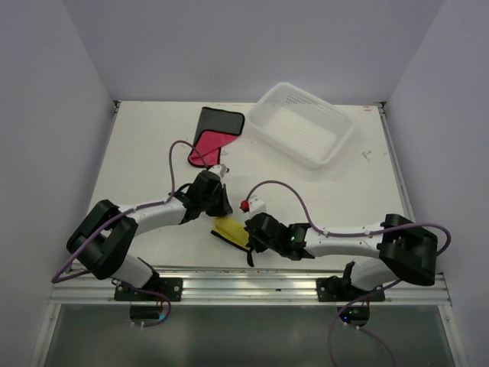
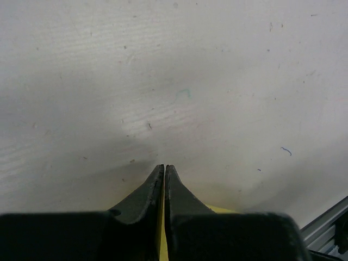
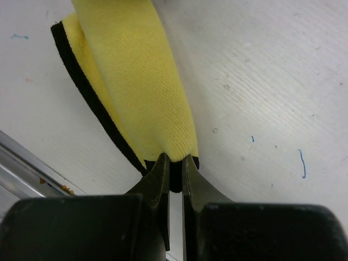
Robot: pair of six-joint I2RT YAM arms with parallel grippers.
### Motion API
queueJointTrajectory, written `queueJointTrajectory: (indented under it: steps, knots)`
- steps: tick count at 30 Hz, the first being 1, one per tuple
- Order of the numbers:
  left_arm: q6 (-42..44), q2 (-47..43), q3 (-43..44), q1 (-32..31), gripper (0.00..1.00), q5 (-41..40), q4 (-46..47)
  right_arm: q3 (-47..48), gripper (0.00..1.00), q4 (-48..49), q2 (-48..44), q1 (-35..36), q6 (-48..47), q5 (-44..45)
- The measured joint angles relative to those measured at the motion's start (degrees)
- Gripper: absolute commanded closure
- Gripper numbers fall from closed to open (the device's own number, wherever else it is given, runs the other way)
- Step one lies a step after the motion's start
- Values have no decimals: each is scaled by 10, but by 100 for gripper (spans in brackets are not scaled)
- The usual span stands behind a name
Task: Roll the towels
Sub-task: Roll the towel
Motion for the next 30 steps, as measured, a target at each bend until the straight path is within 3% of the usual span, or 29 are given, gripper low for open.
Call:
queueJointTrajectory:
  steps: [11, 30]
  knots:
    - [0, 0, 70, 1, 92, -23, -33, 70, 100, -53, 76, 97, 35, 242]
    - [-28, -10, 26, 1, 92, -12, -29, 232, 100, -225, 239, 202, 33, 393]
